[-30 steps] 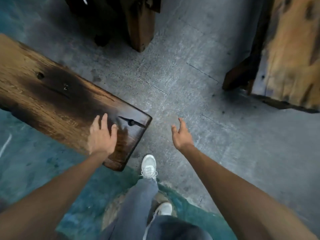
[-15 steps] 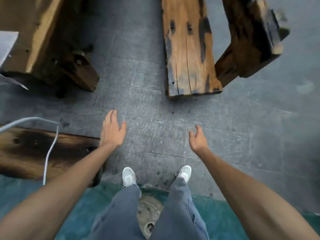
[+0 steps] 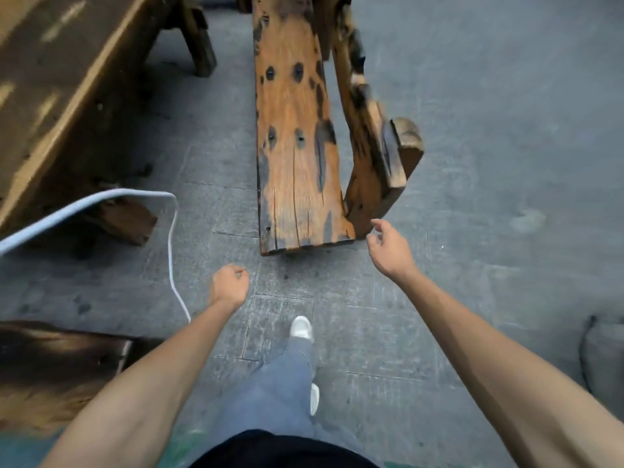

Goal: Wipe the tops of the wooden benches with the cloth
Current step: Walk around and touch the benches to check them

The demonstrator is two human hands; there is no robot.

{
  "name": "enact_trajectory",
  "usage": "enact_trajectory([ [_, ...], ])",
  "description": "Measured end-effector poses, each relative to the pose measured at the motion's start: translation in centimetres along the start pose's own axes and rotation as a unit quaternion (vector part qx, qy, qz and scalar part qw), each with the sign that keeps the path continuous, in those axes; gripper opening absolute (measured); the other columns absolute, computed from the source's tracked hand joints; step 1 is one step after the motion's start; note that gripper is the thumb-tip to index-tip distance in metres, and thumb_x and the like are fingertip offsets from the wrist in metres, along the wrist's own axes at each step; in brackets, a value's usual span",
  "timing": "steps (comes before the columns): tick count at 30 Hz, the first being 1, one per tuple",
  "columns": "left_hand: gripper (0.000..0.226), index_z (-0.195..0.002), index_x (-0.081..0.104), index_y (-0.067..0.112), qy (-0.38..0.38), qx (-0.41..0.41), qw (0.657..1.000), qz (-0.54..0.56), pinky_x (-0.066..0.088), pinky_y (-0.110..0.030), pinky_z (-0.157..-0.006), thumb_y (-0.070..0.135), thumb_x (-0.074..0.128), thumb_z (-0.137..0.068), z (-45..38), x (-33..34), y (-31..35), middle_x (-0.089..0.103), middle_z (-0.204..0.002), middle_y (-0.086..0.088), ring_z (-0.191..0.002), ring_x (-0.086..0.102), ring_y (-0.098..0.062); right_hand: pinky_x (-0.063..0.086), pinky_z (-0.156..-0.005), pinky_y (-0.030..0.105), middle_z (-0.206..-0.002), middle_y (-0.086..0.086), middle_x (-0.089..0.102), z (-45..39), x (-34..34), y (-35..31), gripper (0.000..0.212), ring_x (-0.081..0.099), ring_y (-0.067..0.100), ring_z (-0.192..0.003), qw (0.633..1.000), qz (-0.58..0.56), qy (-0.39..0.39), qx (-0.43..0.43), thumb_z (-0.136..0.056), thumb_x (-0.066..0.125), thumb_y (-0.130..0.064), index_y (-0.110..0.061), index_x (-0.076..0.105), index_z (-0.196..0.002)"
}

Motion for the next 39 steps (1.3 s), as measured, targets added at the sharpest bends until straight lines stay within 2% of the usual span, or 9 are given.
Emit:
enact_trajectory([
  [5, 0.043, -0.141, 0.055, 0.008, 0.020, 0.008, 0.999, 0.030, 0.040, -0.040, -0.113, 0.021, 0.053, -0.100, -4.1, 3.0, 8.0, 0.057, -0.142, -0.016, -0.131, 0.053, -0.034, 0.040, -0.111, 0.040, -0.146, 0.012, 0.054, -9.1, -5.4, -1.0, 0.047, 0.050, 0.031, -0.134, 0.996, 0.053, 0.005, -0.071, -0.102, 0.048, -0.024, -0.012, 0.046, -0.148],
  [12, 0.042, -0.140, 0.058, 0.012, 0.037, -0.116, 0.986, 0.117, 0.041, -0.038, -0.108, 0.026, 0.048, -0.102, -9.3, 8.5, 17.1, 0.059, -0.140, -0.019, -0.129, 0.053, -0.038, 0.033, -0.119, 0.043, -0.156, 0.009, 0.044, -21.0, -10.8, -2.1, 0.048, 0.037, 0.028, -0.146, 0.968, 0.153, -0.067, -0.189, -0.103, 0.047, -0.024, -0.013, 0.045, -0.149],
  [17, 0.054, -0.151, 0.043, 0.019, 0.022, -0.099, 0.988, 0.116, 0.036, -0.041, -0.115, 0.038, 0.049, -0.102, -9.9, 11.1, 25.8, 0.042, -0.156, -0.010, -0.140, 0.043, -0.032, 0.027, -0.123, 0.042, -0.163, 0.011, 0.035, -28.2, -14.8, -2.8, 0.050, 0.030, 0.028, -0.151, 0.955, 0.187, -0.100, -0.209, -0.103, 0.046, -0.025, -0.014, 0.042, -0.152],
  [21, 0.047, -0.144, 0.049, 0.021, 0.052, -0.104, 0.987, 0.109, 0.046, -0.038, -0.098, 0.040, 0.046, -0.101, -12.3, 11.7, 31.5, 0.058, -0.140, -0.013, -0.125, 0.055, -0.034, 0.024, -0.124, 0.041, -0.162, 0.015, 0.034, -34.7, -15.6, -4.1, 0.050, 0.030, 0.030, -0.151, 0.920, 0.229, -0.146, -0.283, -0.103, 0.046, -0.023, -0.012, 0.042, -0.152],
  [26, 0.050, -0.151, 0.042, 0.019, 0.085, -0.127, 0.974, 0.165, 0.040, -0.043, -0.112, 0.035, 0.043, -0.104, -15.3, 15.9, 37.4, 0.048, -0.151, -0.010, -0.136, 0.047, -0.031, 0.018, -0.126, 0.043, -0.166, 0.011, 0.026, -43.6, -12.8, -7.6, 0.050, 0.022, 0.031, -0.153, 0.843, 0.289, -0.228, -0.392, -0.105, 0.044, -0.025, -0.017, 0.040, -0.154],
  [28, 0.051, -0.153, 0.036, 0.019, 0.100, -0.163, 0.966, 0.173, 0.036, -0.041, -0.114, 0.036, 0.037, -0.105, -15.6, 19.0, 39.1, 0.041, -0.157, -0.007, -0.142, 0.040, -0.031, 0.012, -0.127, 0.041, -0.167, 0.009, 0.024, -46.1, -10.1, -8.4, 0.049, 0.016, 0.029, -0.155, 0.778, 0.337, -0.275, -0.453, -0.107, 0.040, -0.029, -0.017, 0.040, -0.154],
  [32, 0.047, -0.108, 0.065, 0.020, 0.179, -0.262, 0.946, 0.072, 0.037, -0.030, -0.059, 0.042, 0.024, -0.106, -14.4, 23.6, 42.1, 0.072, -0.107, -0.011, -0.097, 0.067, -0.029, 0.011, -0.127, 0.039, -0.152, 0.011, 0.049, -48.7, -6.0, -7.5, 0.041, 0.023, 0.025, -0.154, 0.658, 0.401, -0.339, -0.540, -0.109, 0.031, -0.032, -0.013, 0.058, -0.134],
  [34, 0.052, -0.092, 0.064, 0.024, 0.190, -0.309, 0.932, 0.018, 0.038, -0.027, -0.051, 0.048, 0.019, -0.103, -13.4, 23.8, 43.1, 0.073, -0.086, -0.004, -0.077, 0.069, -0.025, 0.022, -0.124, 0.042, -0.131, 0.014, 0.064, -49.1, -5.7, -7.4, 0.039, 0.034, 0.028, -0.149, 0.638, 0.390, -0.335, -0.574, -0.108, 0.031, -0.032, -0.011, 0.064, -0.111],
  [39, 0.058, -0.100, 0.064, 0.025, 0.260, -0.288, 0.920, -0.046, 0.049, -0.032, -0.061, 0.052, 0.012, -0.099, -13.9, 23.0, 43.9, 0.071, -0.093, 0.004, -0.088, 0.066, -0.018, 0.046, -0.073, 0.039, -0.082, 0.001, 0.060, -49.4, -6.0, -8.0, 0.050, 0.058, 0.029, -0.090, 0.616, 0.291, -0.234, -0.694, -0.104, 0.021, -0.042, -0.018, 0.059, -0.082],
])
Point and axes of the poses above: each hand's wrist, its own z-axis away from the middle knuckle, its own x-axis out of the palm, y = z × x, the point moved 7 cm from there along -z, towards the middle knuckle
